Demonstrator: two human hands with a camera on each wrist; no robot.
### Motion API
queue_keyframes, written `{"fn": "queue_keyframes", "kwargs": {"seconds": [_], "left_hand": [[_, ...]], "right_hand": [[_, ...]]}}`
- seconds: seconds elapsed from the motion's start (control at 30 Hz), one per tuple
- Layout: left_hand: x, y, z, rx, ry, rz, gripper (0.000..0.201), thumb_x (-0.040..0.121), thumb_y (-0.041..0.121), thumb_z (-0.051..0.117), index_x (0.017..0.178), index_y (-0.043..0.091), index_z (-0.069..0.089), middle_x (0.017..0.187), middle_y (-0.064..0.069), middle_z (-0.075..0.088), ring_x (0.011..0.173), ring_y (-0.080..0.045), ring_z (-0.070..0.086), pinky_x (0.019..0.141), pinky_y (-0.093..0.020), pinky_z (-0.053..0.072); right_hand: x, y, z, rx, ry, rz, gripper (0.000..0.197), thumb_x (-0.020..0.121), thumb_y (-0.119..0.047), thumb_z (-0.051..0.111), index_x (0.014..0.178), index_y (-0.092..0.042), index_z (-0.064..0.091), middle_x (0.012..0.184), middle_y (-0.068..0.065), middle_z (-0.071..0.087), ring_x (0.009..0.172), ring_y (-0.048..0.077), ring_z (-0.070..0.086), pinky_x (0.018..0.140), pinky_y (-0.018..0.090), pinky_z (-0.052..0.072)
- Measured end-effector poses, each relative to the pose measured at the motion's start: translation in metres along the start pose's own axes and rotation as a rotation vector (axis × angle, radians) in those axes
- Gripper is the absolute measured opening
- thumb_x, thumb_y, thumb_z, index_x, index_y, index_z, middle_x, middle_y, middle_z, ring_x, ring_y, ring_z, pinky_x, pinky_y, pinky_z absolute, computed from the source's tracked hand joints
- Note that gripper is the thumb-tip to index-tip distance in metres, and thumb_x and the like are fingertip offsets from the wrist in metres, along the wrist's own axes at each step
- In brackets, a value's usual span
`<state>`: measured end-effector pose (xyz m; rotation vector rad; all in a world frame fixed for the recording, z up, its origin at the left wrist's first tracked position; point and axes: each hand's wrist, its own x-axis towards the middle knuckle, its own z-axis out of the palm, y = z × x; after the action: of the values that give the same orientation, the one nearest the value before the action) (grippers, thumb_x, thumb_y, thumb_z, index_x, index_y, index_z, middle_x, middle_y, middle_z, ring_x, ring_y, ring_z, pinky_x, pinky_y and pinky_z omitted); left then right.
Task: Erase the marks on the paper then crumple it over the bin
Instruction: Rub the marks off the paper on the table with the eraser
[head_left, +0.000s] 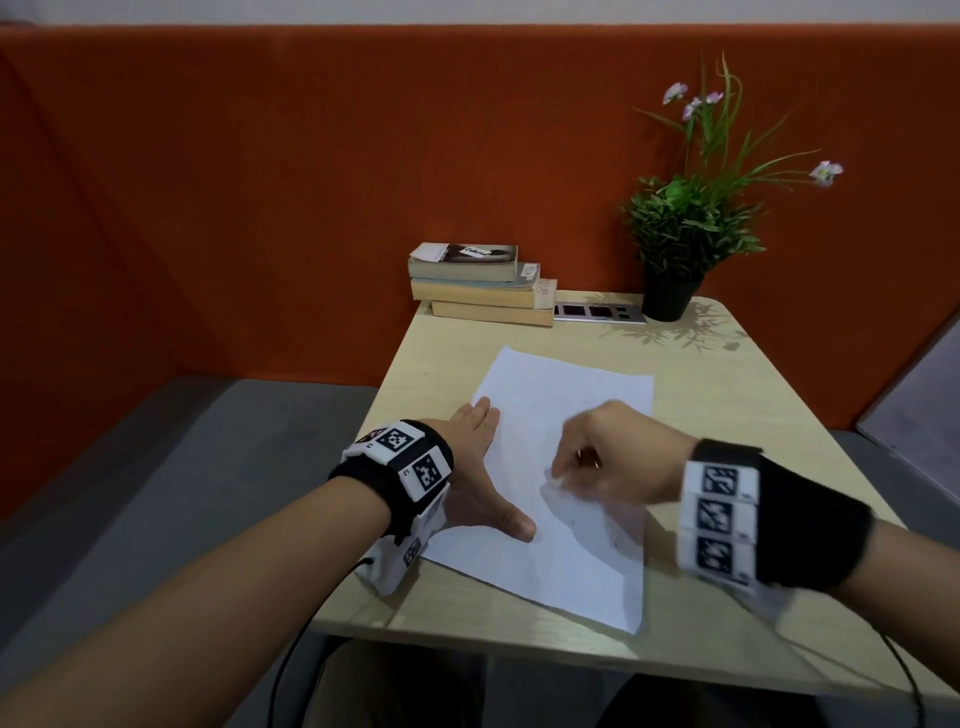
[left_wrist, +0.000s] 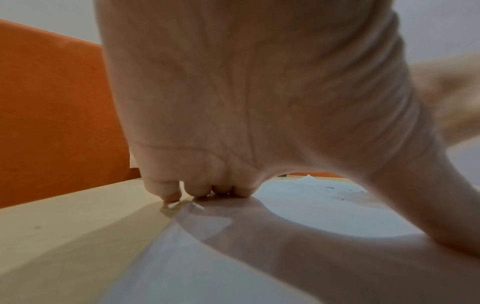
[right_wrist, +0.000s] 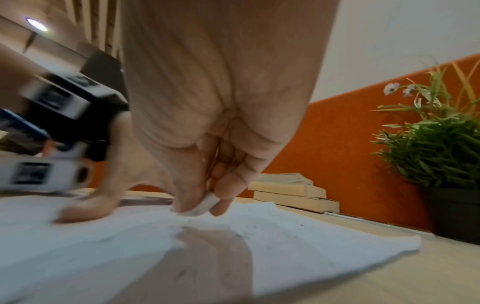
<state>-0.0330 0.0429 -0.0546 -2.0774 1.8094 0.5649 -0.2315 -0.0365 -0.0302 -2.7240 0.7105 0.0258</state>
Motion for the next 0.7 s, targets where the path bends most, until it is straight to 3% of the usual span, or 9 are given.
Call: {"fn": "queue_keyframes", "kwargs": {"seconds": [0.1,0.2,0.27,0.4,0.6,0.7], "left_hand": [[-0.001,0.000,0.000,-0.015,0.011,-0.001,0.158,0.044,0.099,0.057,0.155,0.022,-0.024,0.161,0.008,-0.031,0.152,-0.011,-0.017,0.124,-0.042,0.006],[-0.001,-0.002,-0.001,-0.033,0.019,0.007,0.158,0.042,0.099,0.057,0.156,0.024,-0.023,0.161,0.009,-0.031,0.152,-0.011,-0.016,0.123,-0.042,0.006],[0.000,-0.002,0.000,-0.029,0.014,0.000,0.160,0.039,0.101,0.055,0.156,0.024,-0.024,0.161,0.009,-0.031,0.152,-0.010,-0.016,0.122,-0.042,0.006],[0.000,0.001,0.001,-0.005,0.006,-0.007,0.158,0.045,0.100,0.057,0.155,0.021,-0.025,0.161,0.007,-0.033,0.151,-0.011,-0.020,0.124,-0.042,0.004],[-0.004,0.002,0.001,-0.004,0.013,0.002,0.153,0.051,0.097,0.058,0.156,0.023,-0.024,0.161,0.009,-0.033,0.152,-0.010,-0.017,0.123,-0.042,0.007],[-0.004,0.001,-0.001,-0.005,0.017,-0.002,0.153,0.050,0.097,0.059,0.156,0.023,-0.024,0.161,0.009,-0.032,0.152,-0.010,-0.015,0.123,-0.042,0.008]], "right_hand": [[0.039,0.002,-0.001,-0.010,0.073,0.064,0.009,0.081,-0.026,0.076,0.090,-0.023,0.078,0.085,-0.012,0.069,0.079,0.006,0.064,0.076,0.022,0.054],[0.056,-0.002,0.002,-0.028,0.079,0.097,0.007,0.083,-0.028,0.076,0.087,-0.022,0.078,0.082,-0.010,0.069,0.078,0.010,0.066,0.077,0.028,0.057],[0.049,-0.002,0.006,-0.016,0.073,0.085,0.005,0.083,-0.027,0.076,0.085,-0.023,0.077,0.081,-0.012,0.069,0.076,0.008,0.065,0.076,0.025,0.056],[0.006,-0.004,0.013,-0.038,0.008,0.003,0.008,0.085,-0.024,0.070,0.088,-0.022,0.077,0.083,-0.014,0.066,0.076,0.002,0.059,0.069,0.009,0.044],[-0.035,-0.006,0.014,0.011,-0.146,-0.059,0.016,0.083,-0.015,0.070,0.094,-0.023,0.079,0.083,-0.019,0.059,0.070,-0.010,0.054,0.066,0.006,0.039],[-0.016,-0.001,0.006,0.030,-0.097,-0.046,0.012,0.080,-0.019,0.076,0.090,-0.025,0.080,0.078,-0.023,0.061,0.072,-0.011,0.057,0.066,0.004,0.039]]}}
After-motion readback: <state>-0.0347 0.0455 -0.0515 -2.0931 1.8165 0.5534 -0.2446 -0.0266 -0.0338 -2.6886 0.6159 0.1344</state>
